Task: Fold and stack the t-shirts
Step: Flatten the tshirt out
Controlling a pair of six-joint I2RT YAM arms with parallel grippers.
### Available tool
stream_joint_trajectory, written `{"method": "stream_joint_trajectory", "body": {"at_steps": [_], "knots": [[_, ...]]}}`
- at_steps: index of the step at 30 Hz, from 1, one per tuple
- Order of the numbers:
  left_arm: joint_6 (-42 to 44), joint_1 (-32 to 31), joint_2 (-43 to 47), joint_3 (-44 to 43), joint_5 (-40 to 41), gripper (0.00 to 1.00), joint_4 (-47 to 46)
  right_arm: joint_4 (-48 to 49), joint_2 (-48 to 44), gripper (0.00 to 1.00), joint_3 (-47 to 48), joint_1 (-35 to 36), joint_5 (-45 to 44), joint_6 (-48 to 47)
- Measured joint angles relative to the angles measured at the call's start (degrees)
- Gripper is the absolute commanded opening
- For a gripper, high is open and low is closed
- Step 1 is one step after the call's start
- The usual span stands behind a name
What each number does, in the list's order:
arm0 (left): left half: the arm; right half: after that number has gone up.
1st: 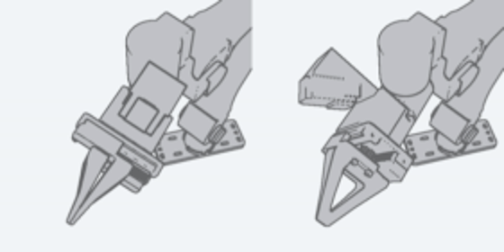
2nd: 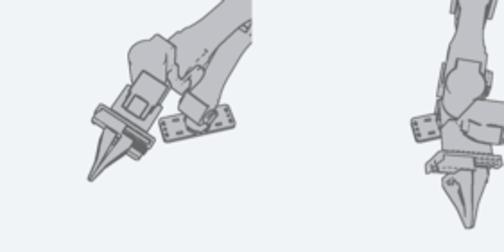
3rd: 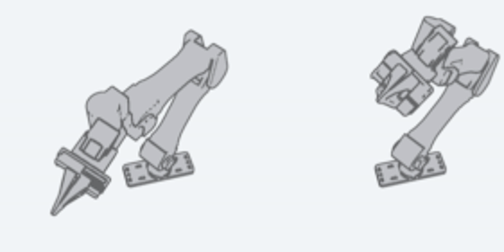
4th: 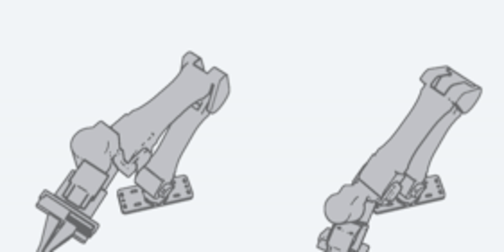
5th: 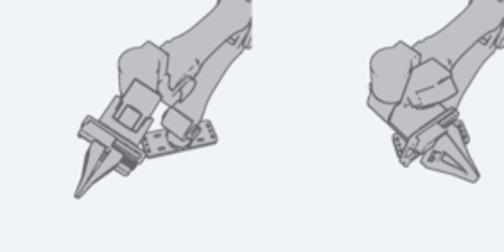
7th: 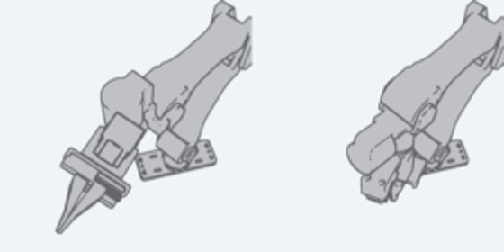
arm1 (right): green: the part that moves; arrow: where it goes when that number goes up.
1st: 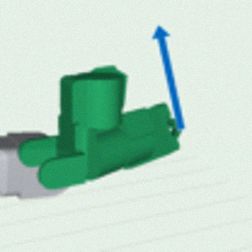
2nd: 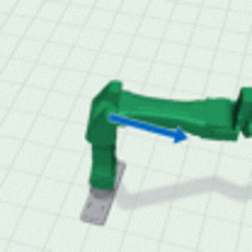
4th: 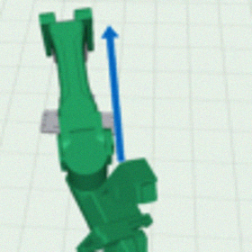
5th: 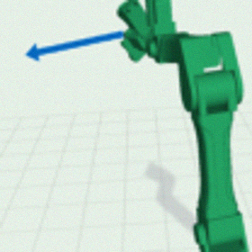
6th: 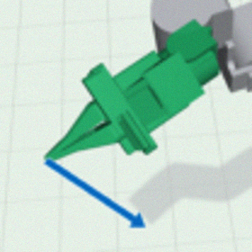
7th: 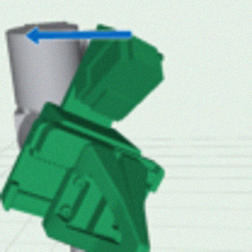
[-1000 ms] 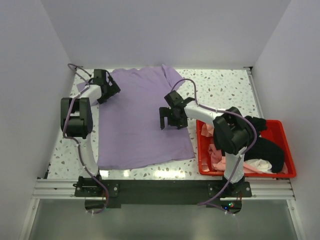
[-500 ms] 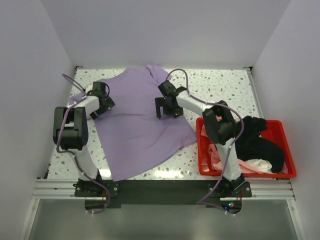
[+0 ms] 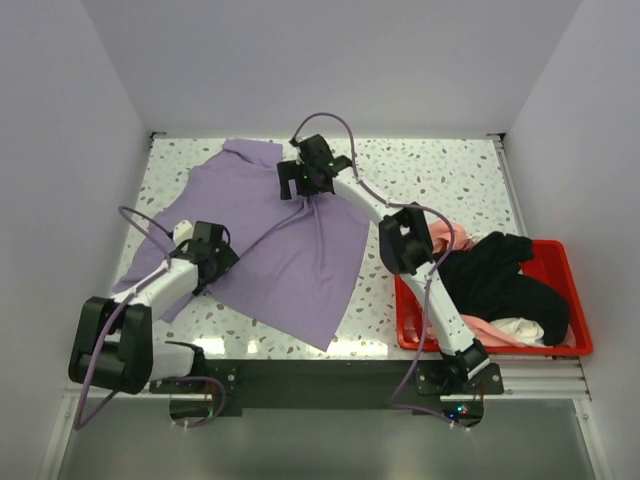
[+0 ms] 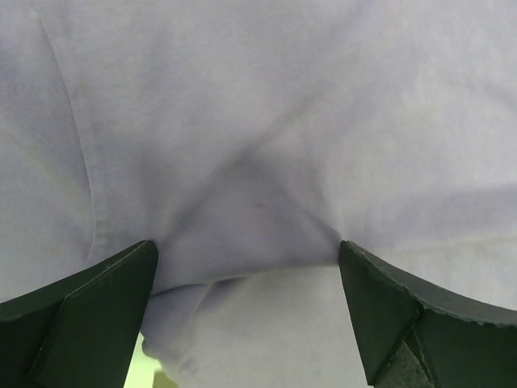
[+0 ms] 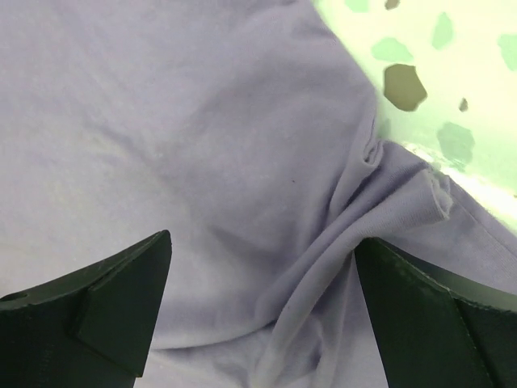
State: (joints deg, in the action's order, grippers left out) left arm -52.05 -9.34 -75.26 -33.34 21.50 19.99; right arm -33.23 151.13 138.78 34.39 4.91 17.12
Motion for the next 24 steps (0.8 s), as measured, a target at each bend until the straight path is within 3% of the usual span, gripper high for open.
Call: {"method": "stream_joint_trajectory", "body": {"at_steps": [7,12,18,21,24], "knots": [[-3.5,-2.47,11.54,-0.2,-0.79,1.0,11.08,-1.97,-3.04,0.99,-2.29,-0.02,2.67,-2.25],[-2.6,-2.43,15.72,-8.48,3.61,1.0,13.68,-3.78,-20.22,0.99,-19.58,0.0,0.96,-1.92],[2.23,-1.7,6.58,-18.29,3.61,1.0,10.4,1.81,-43.69,0.99,-44.96,1.46,1.09,1.92],[4.96,0.37,-0.94,-22.75,2.1,1.0,9.25,4.24,-47.98,0.99,-56.11,4.11,2.01,4.02],[6.84,3.41,-7.72,-25.2,0.63,1.0,7.45,4.74,-45.92,0.99,-62.71,6.32,2.78,5.18]]}}
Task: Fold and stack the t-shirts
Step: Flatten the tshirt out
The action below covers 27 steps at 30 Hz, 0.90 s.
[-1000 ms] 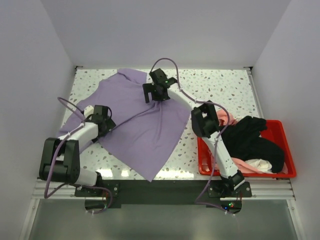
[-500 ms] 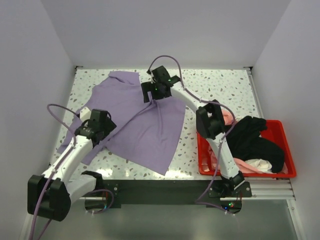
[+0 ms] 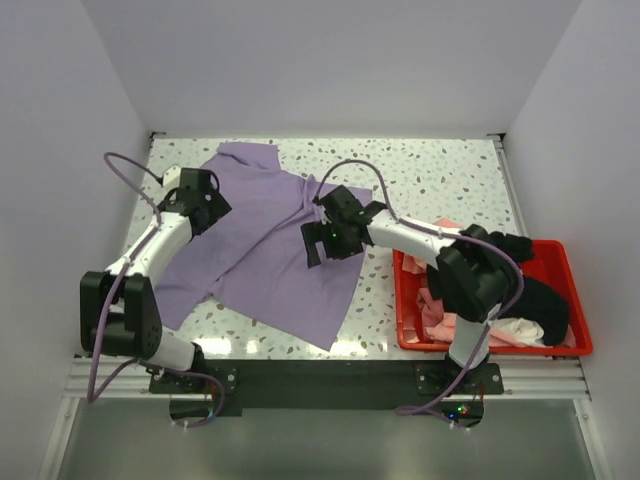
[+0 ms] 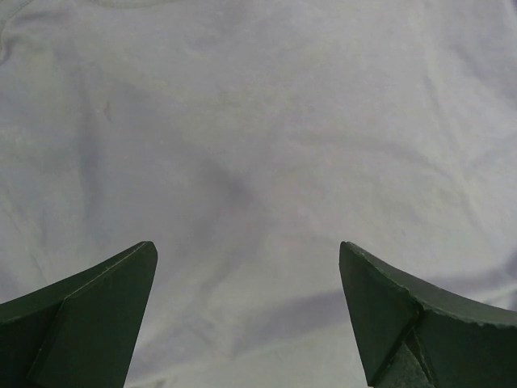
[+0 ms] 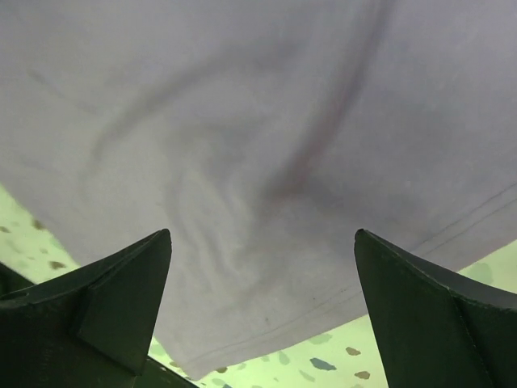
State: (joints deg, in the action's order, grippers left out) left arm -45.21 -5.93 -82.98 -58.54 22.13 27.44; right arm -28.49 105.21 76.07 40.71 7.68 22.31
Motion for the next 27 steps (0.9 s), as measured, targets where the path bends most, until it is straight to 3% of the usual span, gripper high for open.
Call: {"method": "stream_joint_trajectory", "body": {"at_steps": [6,15,27], "knots": [[3.17,5.7,-8.5,-0.92,-3.52,1.0,-2.56,-2.19,6.49,0.99,2.05,-0.52,-1.66,-0.81],[5.4,7.06,-18.91,-6.08,-5.9,1.0,-3.15,-3.43,11.23,0.99,7.87,-5.49,-4.11,-1.95],[5.29,7.61,-20.94,-4.96,-6.23,1.0,-3.63,-8.22,19.69,0.99,21.24,-17.0,-3.72,-6.4]]}}
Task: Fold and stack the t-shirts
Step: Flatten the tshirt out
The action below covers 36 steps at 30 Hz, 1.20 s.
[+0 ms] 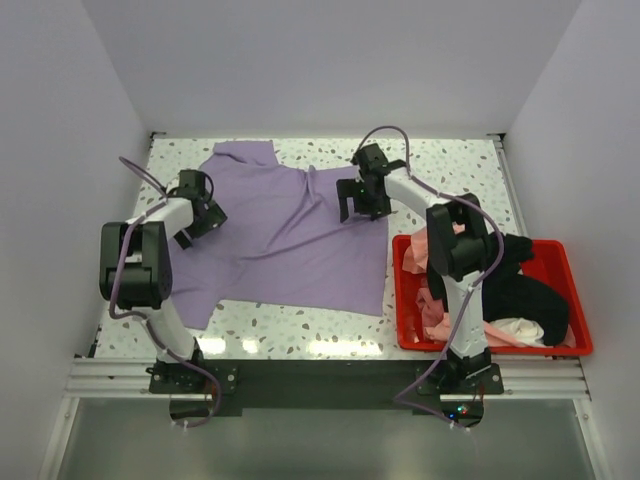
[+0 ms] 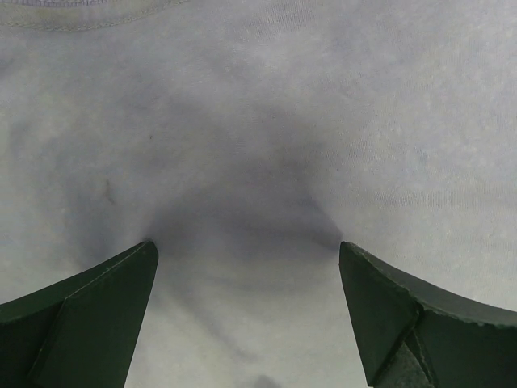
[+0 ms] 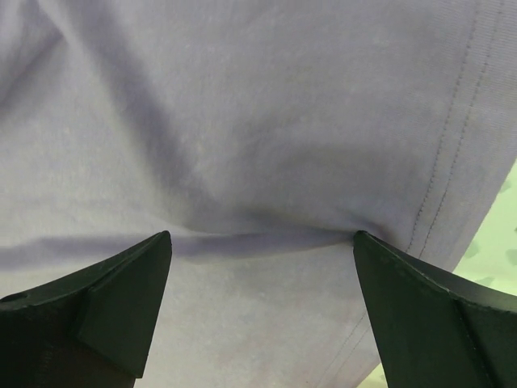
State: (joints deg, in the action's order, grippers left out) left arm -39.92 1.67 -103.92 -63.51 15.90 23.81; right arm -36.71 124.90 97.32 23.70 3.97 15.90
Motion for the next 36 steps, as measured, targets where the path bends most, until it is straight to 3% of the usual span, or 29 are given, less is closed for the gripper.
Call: {"method": "stream_joint_trajectory", "body": {"at_steps": [10,17,24,30,36], "knots": [[-1.51,0.48,8.5,10.69,0.15,1.0,-4.02,-2.67,1.86,0.99,3.69,-3.21,0.33,-1.46],[-2.64,0.59,17.59,14.32,-0.94,1.0,1.99,-4.33,1.86,0.99,5.88,-3.54,3.93,-3.58],[-2.32,0.63,14.75,-0.39,-0.68,1.0,3.89,-4.02,1.9,0.99,9.01,-3.52,5.68,-3.39],[0.46,0.85,-0.66,-17.31,0.52,1.0,4.15,-3.93,5.4,0.99,16.59,-3.52,5.55,-3.21],[4.33,0.94,-11.82,-22.49,-2.54,1.0,4.35,-4.7,9.99,0.99,19.63,-3.54,4.02,-3.58]]}}
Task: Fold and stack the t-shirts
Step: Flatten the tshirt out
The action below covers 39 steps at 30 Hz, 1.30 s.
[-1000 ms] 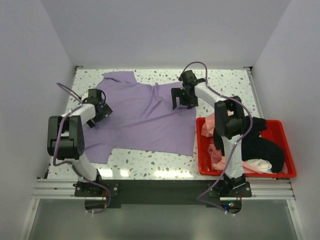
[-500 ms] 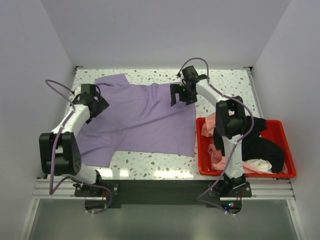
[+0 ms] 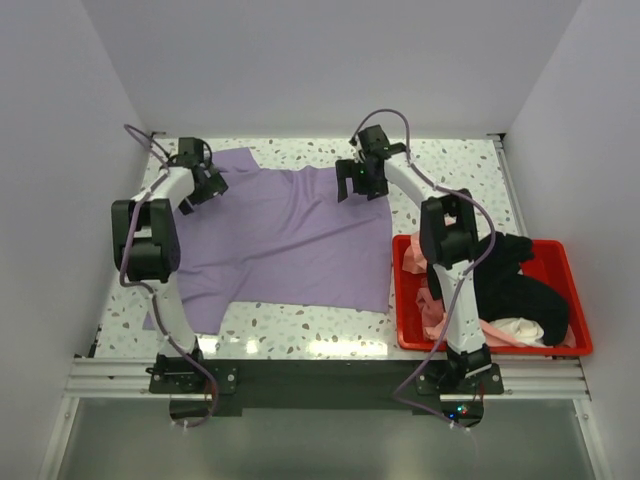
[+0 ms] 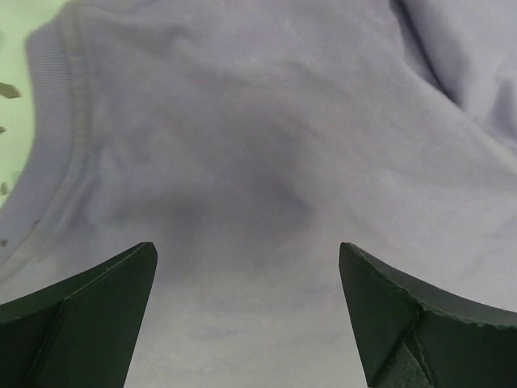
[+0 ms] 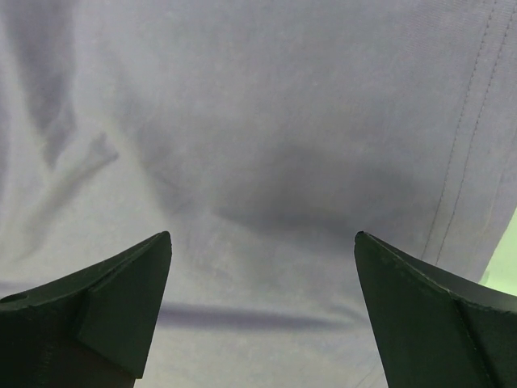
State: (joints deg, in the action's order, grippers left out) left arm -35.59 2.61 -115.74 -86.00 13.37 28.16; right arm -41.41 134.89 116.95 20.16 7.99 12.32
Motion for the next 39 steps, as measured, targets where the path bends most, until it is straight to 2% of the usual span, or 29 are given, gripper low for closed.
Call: {"method": "stream_joint_trajectory", "body": {"at_steps": [7,23,34,39], "knots": [[3.82,-0.02,-7.48,-5.92,-1.53,1.0,1.05,-1.36,4.7,0.99,5.88,0.02,-2.36,-0.44],[6.36,1.46,-22.14,-28.89,-1.62,1.0,4.11,-0.57,14.86,0.99,21.77,-0.85,-3.93,-1.07],[6.51,2.82,-24.11,-33.03,-6.64,1.0,3.74,6.73,18.25,0.99,25.66,-3.39,0.39,0.26],[6.69,2.86,-21.64,-30.51,-7.41,1.0,5.03,7.37,16.92,0.99,23.85,-3.67,2.19,0.46]]}}
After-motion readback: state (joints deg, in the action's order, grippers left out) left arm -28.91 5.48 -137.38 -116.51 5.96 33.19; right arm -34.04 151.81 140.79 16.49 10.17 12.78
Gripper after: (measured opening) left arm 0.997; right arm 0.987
